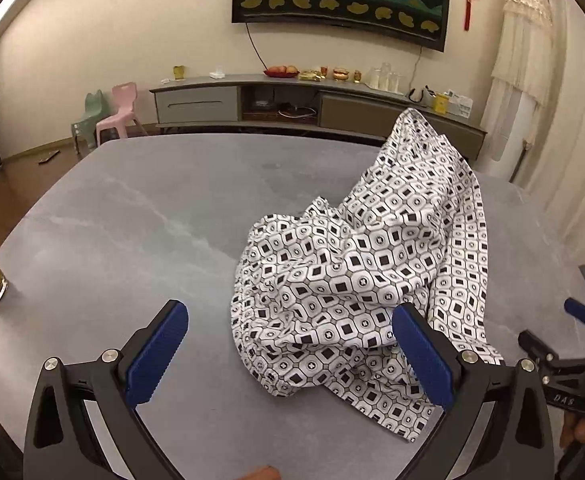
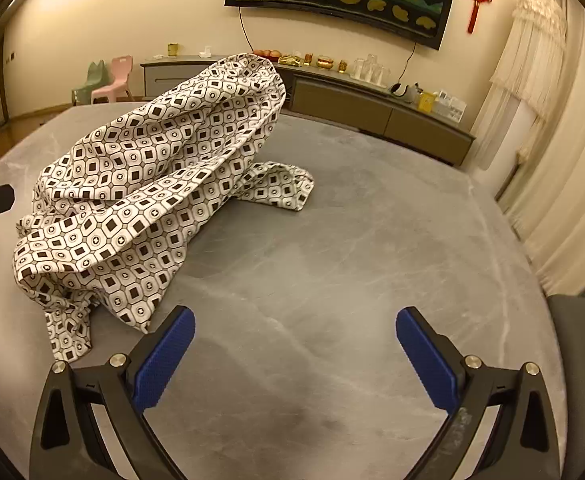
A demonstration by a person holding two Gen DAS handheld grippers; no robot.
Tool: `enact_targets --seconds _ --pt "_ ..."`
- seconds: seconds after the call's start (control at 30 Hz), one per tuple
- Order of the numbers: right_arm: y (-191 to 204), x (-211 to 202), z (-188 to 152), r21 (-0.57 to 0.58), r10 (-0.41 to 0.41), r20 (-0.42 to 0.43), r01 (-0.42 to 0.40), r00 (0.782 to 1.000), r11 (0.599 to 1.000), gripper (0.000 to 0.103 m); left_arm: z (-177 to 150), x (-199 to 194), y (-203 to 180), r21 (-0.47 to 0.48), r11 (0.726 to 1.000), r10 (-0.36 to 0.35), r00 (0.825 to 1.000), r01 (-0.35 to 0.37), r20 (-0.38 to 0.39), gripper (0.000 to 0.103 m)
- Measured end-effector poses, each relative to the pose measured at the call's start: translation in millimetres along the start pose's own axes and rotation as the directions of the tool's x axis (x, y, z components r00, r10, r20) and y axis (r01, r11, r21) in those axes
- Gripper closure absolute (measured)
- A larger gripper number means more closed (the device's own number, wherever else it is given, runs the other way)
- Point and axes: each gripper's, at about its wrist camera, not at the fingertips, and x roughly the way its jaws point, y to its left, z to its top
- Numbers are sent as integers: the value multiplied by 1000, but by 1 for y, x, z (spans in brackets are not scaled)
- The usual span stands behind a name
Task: Fold clothes
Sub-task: 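Move both grippers toward the crumpled patterned shirt and close the left gripper on it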
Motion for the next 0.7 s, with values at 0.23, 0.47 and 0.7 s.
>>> enact_targets --seconds 0.23,0.47,0.7 --pt "-7 -10 3 16 -3 34 2 999 1000 1 -4 3 -8 52 999 10 1000 -8 -25 0" --pt "-10 -13 4 24 16 40 -17 999 1000 5 -7 3 -16 90 996 7 1000 -6 -9 12" --pt "-12 -10 1 35 62 11 -63 998 997 62 -10 4 -21 104 995 1 1000 0 -16 60"
